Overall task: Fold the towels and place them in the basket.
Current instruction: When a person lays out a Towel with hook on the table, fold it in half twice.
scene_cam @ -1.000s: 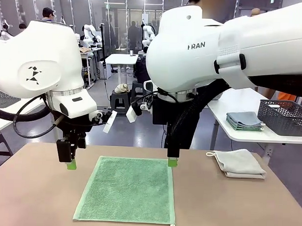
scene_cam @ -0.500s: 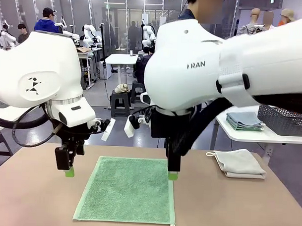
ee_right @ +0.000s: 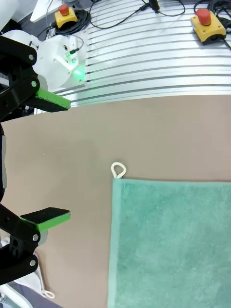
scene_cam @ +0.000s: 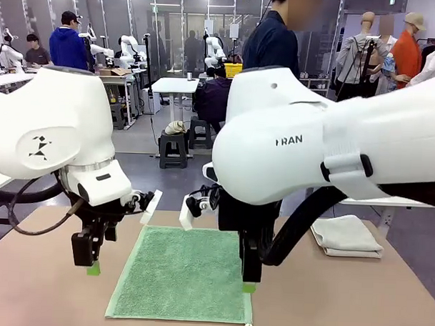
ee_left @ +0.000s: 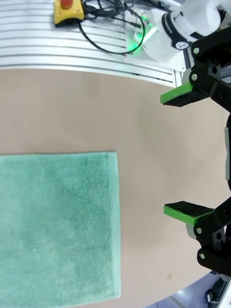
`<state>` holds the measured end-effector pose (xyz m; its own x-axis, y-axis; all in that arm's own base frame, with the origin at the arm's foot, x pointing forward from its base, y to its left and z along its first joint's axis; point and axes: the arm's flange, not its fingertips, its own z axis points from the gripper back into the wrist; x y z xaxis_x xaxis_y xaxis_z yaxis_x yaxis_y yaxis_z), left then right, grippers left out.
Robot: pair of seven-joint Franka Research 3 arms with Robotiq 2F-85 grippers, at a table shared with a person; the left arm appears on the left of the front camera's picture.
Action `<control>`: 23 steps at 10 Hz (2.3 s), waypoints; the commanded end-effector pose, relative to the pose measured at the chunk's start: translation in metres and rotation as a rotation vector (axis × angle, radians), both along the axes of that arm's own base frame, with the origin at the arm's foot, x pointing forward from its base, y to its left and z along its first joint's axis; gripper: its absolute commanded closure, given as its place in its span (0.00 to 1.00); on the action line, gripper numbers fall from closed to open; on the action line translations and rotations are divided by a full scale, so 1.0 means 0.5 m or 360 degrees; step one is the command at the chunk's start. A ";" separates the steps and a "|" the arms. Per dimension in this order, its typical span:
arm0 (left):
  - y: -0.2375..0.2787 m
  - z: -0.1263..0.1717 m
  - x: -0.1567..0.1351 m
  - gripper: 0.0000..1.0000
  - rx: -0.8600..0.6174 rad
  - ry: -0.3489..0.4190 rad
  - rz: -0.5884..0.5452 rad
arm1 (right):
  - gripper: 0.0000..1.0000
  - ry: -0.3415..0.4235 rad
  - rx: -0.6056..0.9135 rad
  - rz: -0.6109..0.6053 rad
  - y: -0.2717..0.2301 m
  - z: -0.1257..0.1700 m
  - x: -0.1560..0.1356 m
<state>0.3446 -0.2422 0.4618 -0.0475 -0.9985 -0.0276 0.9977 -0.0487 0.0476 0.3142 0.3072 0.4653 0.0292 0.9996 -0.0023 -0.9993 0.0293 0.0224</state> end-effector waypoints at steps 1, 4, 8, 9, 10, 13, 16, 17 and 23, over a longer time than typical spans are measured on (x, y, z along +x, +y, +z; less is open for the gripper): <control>0.006 -0.037 -0.013 0.00 -0.0062 0.0035 -0.0054 | 0.00 0.0043 0.0083 0.0054 -0.008 -0.035 -0.010; 0.025 -0.110 -0.027 0.00 -0.0105 0.0038 -0.0125 | 0.00 0.0059 0.0095 0.0035 -0.014 -0.103 -0.015; 0.047 -0.173 -0.029 0.00 -0.0147 0.0020 -0.0107 | 0.00 0.0044 0.0076 0.0079 -0.027 -0.194 0.006; 0.044 -0.193 -0.026 0.00 -0.0174 0.0027 -0.0064 | 0.00 0.0028 0.0089 0.0094 -0.032 -0.220 0.015; 0.039 -0.216 -0.019 0.00 -0.0176 0.0043 -0.0020 | 0.00 0.0022 0.0087 0.0104 -0.037 -0.243 0.024; 0.037 -0.276 0.012 0.00 -0.0139 0.0026 0.0037 | 0.00 0.0000 0.0041 0.0076 -0.050 -0.290 0.047; 0.042 -0.323 0.037 0.00 -0.0136 0.0041 0.0023 | 0.00 0.0001 0.0029 -0.0035 -0.054 -0.312 0.057; 0.043 -0.332 0.046 0.00 -0.0147 0.0049 0.0018 | 0.00 0.0015 0.0040 -0.0042 -0.056 -0.320 0.062; 0.043 -0.321 0.039 0.00 -0.0112 0.0067 0.0016 | 0.00 0.0089 0.0008 -0.0017 -0.057 -0.320 0.076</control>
<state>0.3630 -0.2200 0.2964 -0.0315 -0.9979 0.0559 0.9995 -0.0314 0.0027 0.3459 0.2754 0.3066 0.0345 0.9992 0.0222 -0.9974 0.0330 0.0646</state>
